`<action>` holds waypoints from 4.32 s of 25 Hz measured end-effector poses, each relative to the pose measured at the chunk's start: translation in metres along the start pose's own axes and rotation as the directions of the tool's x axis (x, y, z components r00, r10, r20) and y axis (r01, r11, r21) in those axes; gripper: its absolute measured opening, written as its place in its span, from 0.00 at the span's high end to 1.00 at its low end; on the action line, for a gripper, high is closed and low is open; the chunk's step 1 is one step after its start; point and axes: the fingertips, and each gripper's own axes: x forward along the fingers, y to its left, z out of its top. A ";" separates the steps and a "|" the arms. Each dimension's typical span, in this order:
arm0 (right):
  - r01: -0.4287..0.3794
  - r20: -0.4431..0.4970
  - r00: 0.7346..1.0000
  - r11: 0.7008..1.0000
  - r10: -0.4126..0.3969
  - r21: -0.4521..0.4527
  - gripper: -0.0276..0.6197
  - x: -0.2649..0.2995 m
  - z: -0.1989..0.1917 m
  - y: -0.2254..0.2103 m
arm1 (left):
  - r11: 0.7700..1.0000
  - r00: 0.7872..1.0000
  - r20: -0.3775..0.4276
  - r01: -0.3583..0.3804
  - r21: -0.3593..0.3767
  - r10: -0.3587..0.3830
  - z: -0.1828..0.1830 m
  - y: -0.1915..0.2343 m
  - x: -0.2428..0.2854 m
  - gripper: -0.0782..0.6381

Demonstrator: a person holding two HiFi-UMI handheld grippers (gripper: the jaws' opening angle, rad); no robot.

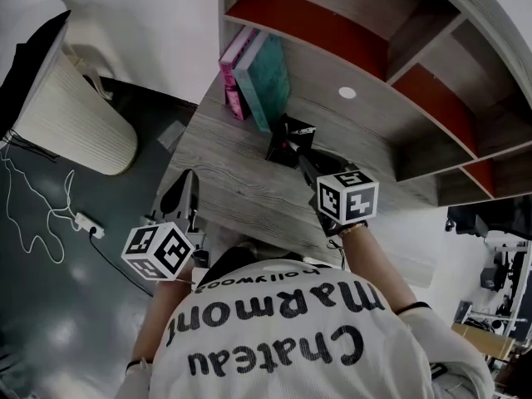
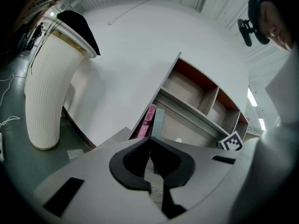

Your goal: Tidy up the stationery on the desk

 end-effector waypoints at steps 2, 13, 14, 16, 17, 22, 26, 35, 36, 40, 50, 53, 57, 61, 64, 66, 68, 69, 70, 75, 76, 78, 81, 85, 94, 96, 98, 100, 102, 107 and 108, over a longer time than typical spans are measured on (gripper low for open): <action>0.000 -0.003 1.000 1.000 0.000 0.001 0.83 0.001 0.000 0.000 | 1.000 1.000 -0.001 0.000 0.000 0.000 0.000 0.001 0.000 0.87; 0.004 -0.009 1.000 1.000 -0.004 0.019 0.83 0.008 -0.002 -0.002 | 1.000 1.000 -0.003 -0.002 -0.001 0.002 0.001 0.004 0.001 0.87; 0.004 -0.010 1.000 1.000 -0.004 0.019 0.83 0.009 -0.002 -0.002 | 1.000 1.000 -0.003 -0.003 -0.001 0.003 0.001 0.004 0.001 0.87; 0.004 -0.010 1.000 1.000 -0.004 0.020 0.83 0.010 -0.003 -0.002 | 1.000 1.000 -0.002 -0.005 -0.002 0.005 0.002 0.005 0.001 0.87; 0.004 -0.010 1.000 1.000 -0.004 0.019 0.83 0.011 -0.003 -0.003 | 1.000 1.000 -0.002 -0.006 -0.002 0.006 0.002 0.005 0.001 0.87; 0.001 -0.010 1.000 1.000 -0.001 0.022 0.83 0.012 -0.003 -0.004 | 1.000 1.000 -0.003 -0.010 -0.003 0.010 0.002 0.006 0.001 0.87; -0.005 -0.004 1.000 1.000 0.005 0.024 0.83 0.013 -0.003 -0.003 | 1.000 1.000 -0.005 -0.012 -0.005 0.012 0.001 0.006 0.001 0.87; -0.012 0.008 1.000 1.000 0.011 0.023 0.82 0.014 -0.004 -0.004 | 1.000 1.000 -0.005 -0.017 -0.001 0.017 0.000 0.006 -0.001 0.87; -0.013 0.010 1.000 1.000 0.012 0.025 0.82 0.014 -0.004 -0.004 | 1.000 1.000 -0.006 -0.019 0.000 0.019 0.000 0.007 -0.002 0.87; -0.017 0.022 1.000 0.999 0.016 0.032 0.82 0.014 -0.005 -0.003 | 1.000 1.000 -0.010 -0.021 0.000 0.021 0.000 0.009 -0.004 0.87; -0.028 0.045 0.999 0.999 0.027 0.016 0.81 0.010 -0.001 -0.003 | 1.000 1.000 -0.001 -0.019 0.003 0.019 0.000 0.003 -0.007 0.87; -0.028 0.057 0.998 0.999 0.026 0.017 0.81 0.006 0.001 -0.005 | 1.000 1.000 0.003 -0.024 0.005 0.024 0.000 -0.001 -0.011 0.87; -0.038 0.083 0.996 0.998 0.035 0.044 0.81 -0.003 0.001 -0.004 | 0.999 1.000 0.006 -0.029 -0.017 0.029 -0.003 -0.006 -0.019 0.87; -0.061 0.100 0.993 0.997 0.055 0.050 0.81 -0.021 -0.002 -0.001 | 0.999 0.999 0.017 -0.027 -0.025 0.027 -0.006 -0.022 -0.024 0.87; -0.072 0.110 0.992 0.996 0.065 0.059 0.82 -0.038 -0.007 0.000 | 1.000 1.000 0.011 -0.010 -0.019 0.010 -0.013 -0.040 -0.027 0.87; -0.077 0.117 0.991 0.995 0.069 0.064 0.82 -0.051 -0.011 0.001 | 1.000 1.000 0.001 0.006 -0.012 -0.006 -0.020 -0.053 -0.028 0.87; -0.080 0.123 0.990 0.995 0.071 0.067 0.83 -0.064 -0.017 0.002 | 1.000 1.000 -0.004 0.025 -0.003 -0.025 -0.027 -0.069 -0.029 0.87; -0.080 0.125 0.990 0.994 0.071 0.069 0.83 -0.071 -0.021 0.002 | 0.999 0.999 -0.006 0.037 0.004 -0.037 -0.029 -0.078 -0.030 0.87; -0.081 0.127 0.989 0.994 0.072 0.073 0.84 -0.076 -0.025 0.002 | 0.999 0.999 -0.008 0.048 0.012 -0.048 -0.032 -0.086 -0.030 0.87; -0.092 0.133 0.988 0.991 0.080 0.093 0.86 -0.103 -0.045 0.008 | 0.994 0.995 -0.038 0.093 0.050 -0.091 -0.050 -0.122 -0.035 0.87; -0.091 0.135 0.988 0.992 0.078 0.093 0.87 -0.109 -0.049 0.008 | 0.993 0.994 -0.042 0.101 0.054 -0.098 -0.054 -0.129 -0.037 0.87; -0.088 0.138 0.988 0.991 0.074 0.096 0.88 -0.119 -0.058 0.010 | 0.992 0.993 -0.049 0.113 0.062 -0.110 -0.061 -0.140 -0.040 0.87; -0.082 0.138 0.988 0.992 0.068 0.097 0.92 -0.136 -0.072 0.014 | 0.989 0.991 -0.060 0.127 0.079 -0.123 -0.071 -0.157 -0.049 0.87; -0.063 0.129 0.990 0.993 0.050 0.104 0.93 -0.152 -0.091 0.017 | 0.986 0.989 -0.071 0.134 0.101 -0.127 -0.082 -0.173 -0.062 0.87; -0.028 0.167 0.986 0.992 0.008 0.119 0.94 -0.185 -0.112 0.018 | 0.983 0.989 -0.092 0.130 0.129 -0.119 -0.108 -0.193 -0.088 0.87; -0.030 0.174 0.985 0.992 0.008 0.124 0.94 -0.190 -0.116 0.018 | 0.983 0.989 -0.094 0.129 0.128 -0.118 -0.113 -0.196 -0.093 0.87; -0.031 0.171 0.985 0.992 0.010 0.120 0.94 -0.194 -0.121 0.018 | 0.983 0.989 -0.093 0.129 0.129 -0.117 -0.117 -0.200 -0.098 0.87; -0.036 0.167 0.986 0.993 0.016 0.117 0.94 -0.198 -0.127 0.018 | 0.983 0.989 -0.091 0.128 0.130 -0.117 -0.121 -0.203 -0.102 0.87; -0.040 0.162 0.987 0.992 0.020 0.119 0.94 -0.202 -0.132 0.018 | 0.983 0.989 -0.088 0.128 0.131 -0.117 -0.124 -0.207 -0.105 0.87; -0.037 0.148 0.989 0.994 0.021 0.103 0.94 -0.210 -0.142 0.016 | 0.984 0.989 -0.091 0.126 0.129 -0.115 -0.134 -0.216 -0.112 0.87; -0.034 0.145 0.989 0.995 0.020 0.095 0.94 -0.212 -0.144 0.015 | 0.984 0.989 -0.092 0.125 0.128 -0.113 -0.136 -0.217 -0.113 0.87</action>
